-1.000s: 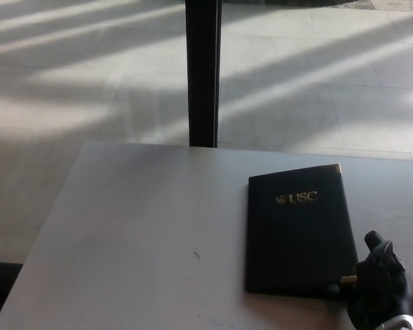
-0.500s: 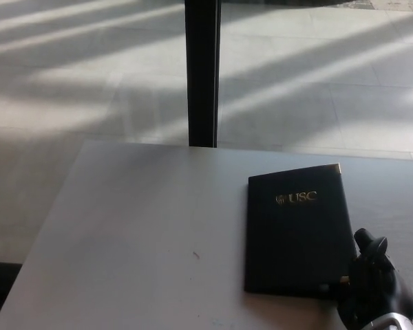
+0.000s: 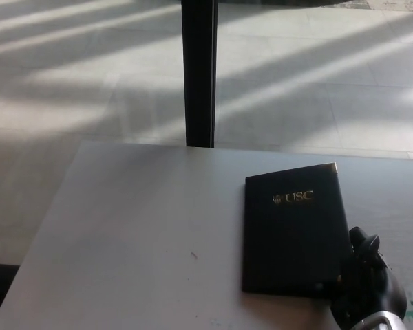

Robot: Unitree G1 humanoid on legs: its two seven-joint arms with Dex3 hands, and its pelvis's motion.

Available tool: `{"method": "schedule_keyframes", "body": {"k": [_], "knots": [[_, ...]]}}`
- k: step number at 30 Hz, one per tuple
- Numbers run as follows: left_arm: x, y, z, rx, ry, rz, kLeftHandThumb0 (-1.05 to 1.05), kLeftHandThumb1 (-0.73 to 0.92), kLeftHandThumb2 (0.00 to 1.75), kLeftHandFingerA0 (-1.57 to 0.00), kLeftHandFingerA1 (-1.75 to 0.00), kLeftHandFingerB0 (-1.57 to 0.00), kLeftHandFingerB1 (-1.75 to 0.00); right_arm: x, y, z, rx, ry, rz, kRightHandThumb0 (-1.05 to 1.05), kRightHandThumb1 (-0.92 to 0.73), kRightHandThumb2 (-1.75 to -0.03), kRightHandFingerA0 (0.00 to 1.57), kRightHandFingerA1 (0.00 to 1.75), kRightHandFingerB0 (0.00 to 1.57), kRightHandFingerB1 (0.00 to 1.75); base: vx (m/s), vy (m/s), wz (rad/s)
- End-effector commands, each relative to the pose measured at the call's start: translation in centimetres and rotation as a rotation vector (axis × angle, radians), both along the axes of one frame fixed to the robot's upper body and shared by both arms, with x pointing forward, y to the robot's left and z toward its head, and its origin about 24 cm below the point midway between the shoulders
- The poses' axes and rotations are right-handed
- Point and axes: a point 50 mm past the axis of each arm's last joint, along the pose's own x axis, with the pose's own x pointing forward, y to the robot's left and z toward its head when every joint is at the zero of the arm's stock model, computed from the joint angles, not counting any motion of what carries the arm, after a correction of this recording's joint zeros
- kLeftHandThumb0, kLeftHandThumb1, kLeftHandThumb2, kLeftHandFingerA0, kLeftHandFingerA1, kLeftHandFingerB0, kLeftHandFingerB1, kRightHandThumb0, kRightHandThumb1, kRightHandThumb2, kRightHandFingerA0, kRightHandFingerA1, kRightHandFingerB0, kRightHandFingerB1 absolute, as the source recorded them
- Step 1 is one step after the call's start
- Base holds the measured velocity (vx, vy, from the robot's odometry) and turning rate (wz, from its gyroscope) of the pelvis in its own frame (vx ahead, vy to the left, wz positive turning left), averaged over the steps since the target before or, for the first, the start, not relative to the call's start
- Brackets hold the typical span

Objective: There is a diary kept infront of the robot and the robot uses its right hand to grab its cover and puses it to the left to open it.

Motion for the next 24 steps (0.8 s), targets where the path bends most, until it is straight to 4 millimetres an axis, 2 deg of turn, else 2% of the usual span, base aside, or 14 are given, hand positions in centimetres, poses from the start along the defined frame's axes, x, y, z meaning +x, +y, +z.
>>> {"method": "schedule_keyframes", "body": {"k": [1,3,4,8,9,10,11,12,13,16,17,18,23,24], "knots": [[0.3,0.6,0.6,0.023,0.007,0.014,-0.87,0.92,1.03,-0.35,-0.79,-0.26,-0.64,-1.2,10.2,0.5,0.443,0.091,0.034,-0.83,-0.92,-0.74,0.31,0.48,0.21,0.36,0.00,0.000,0.00],[0.3,0.6,0.6,0.023,0.007,0.014,-0.87,0.92,1.03,-0.35,-0.79,-0.26,-0.64,-1.2,10.2,0.5,0.443,0.091,0.035,-0.83,-0.92,-0.74,0.31,0.48,0.21,0.36,0.00,0.000,0.00],[0.3,0.6,0.7,0.025,0.003,0.018,-0.88,0.92,1.02,-0.35,-0.79,-0.27,-0.65,-1.3,11.1,1.2,0.463,0.082,0.073,-0.84,-0.92,-0.76,0.33,0.49,0.20,0.35,0.00,0.000,0.00],[0.6,0.5,0.8,0.028,0.003,0.005,-0.86,0.92,1.02,-0.35,-0.80,-0.26,-0.65,-1.2,12.3,2.4,0.532,0.081,0.095,-0.81,-0.92,-0.74,0.33,0.48,0.22,0.35,0.00,0.000,0.00],[0.6,0.5,0.8,0.030,0.004,0.006,-0.86,0.92,1.02,-0.36,-0.80,-0.27,-0.65,-1.2,12.5,2.5,0.549,0.077,0.102,-0.80,-0.78,-1.12,0.23,0.54,0.14,0.46,0.00,0.000,0.00],[0.6,0.5,0.8,0.028,0.004,0.014,-0.86,0.92,1.01,-0.35,-0.80,-0.27,-0.65,-1.4,13.3,3.2,0.605,0.066,0.133,-0.81,-0.79,-1.13,0.23,0.55,0.11,0.45,0.00,0.000,0.00],[0.6,0.5,0.8,0.029,0.006,0.015,-0.86,0.92,1.02,-0.36,-0.80,-0.26,-0.64,-1.4,13.8,3.6,0.625,0.062,0.147,-0.86,-0.91,-0.79,0.27,0.49,0.17,0.35,0.00,0.000,0.00],[0.6,0.5,0.8,0.030,0.007,0.015,-0.88,0.92,1.02,-0.35,-0.81,-0.27,-0.65,-1.4,14.4,4.3,0.643,0.054,0.166,-0.80,-0.79,-1.13,0.24,0.55,0.13,0.46,0.00,0.000,0.00],[0.6,0.5,0.8,0.026,0.005,0.026,-0.88,0.92,0.96,-0.37,-0.82,-0.31,-0.67,-1.5,15.2,5.2,0.655,0.043,0.191,-0.85,-0.92,-0.78,0.27,0.48,0.19,0.35,0.00,0.000,0.00],[0.6,0.7,0.7,0.020,0.000,0.029,-0.90,0.92,0.99,-0.36,-0.83,-0.30,-0.67,-1.6,16.2,6.6,0.661,0.022,0.233,-0.85,-0.92,-0.78,0.34,0.52,0.23,0.36,0.00,0.000,0.00],[0.5,0.7,0.8,0.026,0.002,0.024,-0.89,0.92,1.02,-0.36,-0.82,-0.28,-0.66,-1.7,16.6,7.1,0.675,0.013,0.248,-0.80,-0.78,-1.12,0.29,0.58,0.20,0.48,0.00,0.000,0.00],[0.5,0.7,0.7,0.028,0.002,0.021,-0.88,0.92,1.01,-0.35,-0.82,-0.29,-0.67,-1.8,16.8,7.5,0.677,0.006,0.264,-0.82,-0.92,-0.75,0.33,0.51,0.27,0.37,0.00,0.000,0.00],[0.4,0.8,0.8,0.043,0.017,0.011,-0.90,0.92,0.97,-0.36,-0.82,-0.31,-0.68,-2.5,17.5,8.8,0.639,-0.032,0.328,-0.86,-0.92,-0.77,0.36,0.57,0.26,0.40,0.00,0.000,0.00],[0.5,0.7,0.9,0.043,0.008,0.012,-0.85,0.90,1.25,-0.35,-0.79,-0.32,-0.70,-2.9,17.7,9.1,0.625,-0.052,0.353,-0.85,-0.92,-0.79,0.29,0.56,0.20,0.39,0.00,0.000,0.00]]}}
